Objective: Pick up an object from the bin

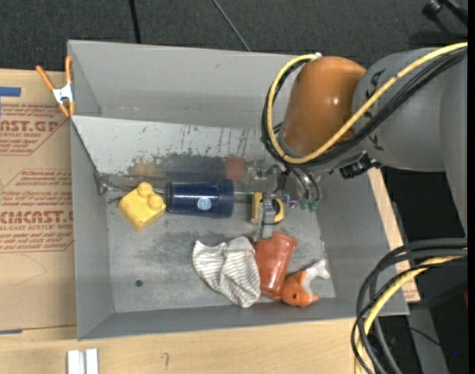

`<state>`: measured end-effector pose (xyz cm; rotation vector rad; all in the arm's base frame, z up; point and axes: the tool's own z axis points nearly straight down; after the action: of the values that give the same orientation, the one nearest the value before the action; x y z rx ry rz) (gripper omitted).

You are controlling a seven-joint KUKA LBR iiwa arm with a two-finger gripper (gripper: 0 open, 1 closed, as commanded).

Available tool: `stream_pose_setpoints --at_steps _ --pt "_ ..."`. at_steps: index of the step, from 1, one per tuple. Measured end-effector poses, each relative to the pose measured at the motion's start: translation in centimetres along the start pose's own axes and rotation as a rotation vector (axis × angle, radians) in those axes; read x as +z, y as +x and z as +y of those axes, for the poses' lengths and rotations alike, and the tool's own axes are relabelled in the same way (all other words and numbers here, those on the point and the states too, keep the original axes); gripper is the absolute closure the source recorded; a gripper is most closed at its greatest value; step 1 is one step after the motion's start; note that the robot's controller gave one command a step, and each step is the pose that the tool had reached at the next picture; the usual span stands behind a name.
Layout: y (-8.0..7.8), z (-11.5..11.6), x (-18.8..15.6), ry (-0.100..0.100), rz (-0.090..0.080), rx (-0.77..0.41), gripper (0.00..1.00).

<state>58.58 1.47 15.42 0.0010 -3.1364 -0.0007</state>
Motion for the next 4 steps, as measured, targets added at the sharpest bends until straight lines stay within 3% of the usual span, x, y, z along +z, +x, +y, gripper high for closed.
stream_pose_setpoints --at_steps 1,2,3,4 --pt "-0.1 0.0 -0.5 0.000 -0.007 0.000 0.00" --pt "3.8 0.1 3.2 0.001 -0.011 -0.090 0.00" --pt "8.1 2.3 8.4 -0.001 -0.003 -0.033 1.00" --pt "8.1 2.3 8.4 -0.001 -0.003 -0.033 1.00"
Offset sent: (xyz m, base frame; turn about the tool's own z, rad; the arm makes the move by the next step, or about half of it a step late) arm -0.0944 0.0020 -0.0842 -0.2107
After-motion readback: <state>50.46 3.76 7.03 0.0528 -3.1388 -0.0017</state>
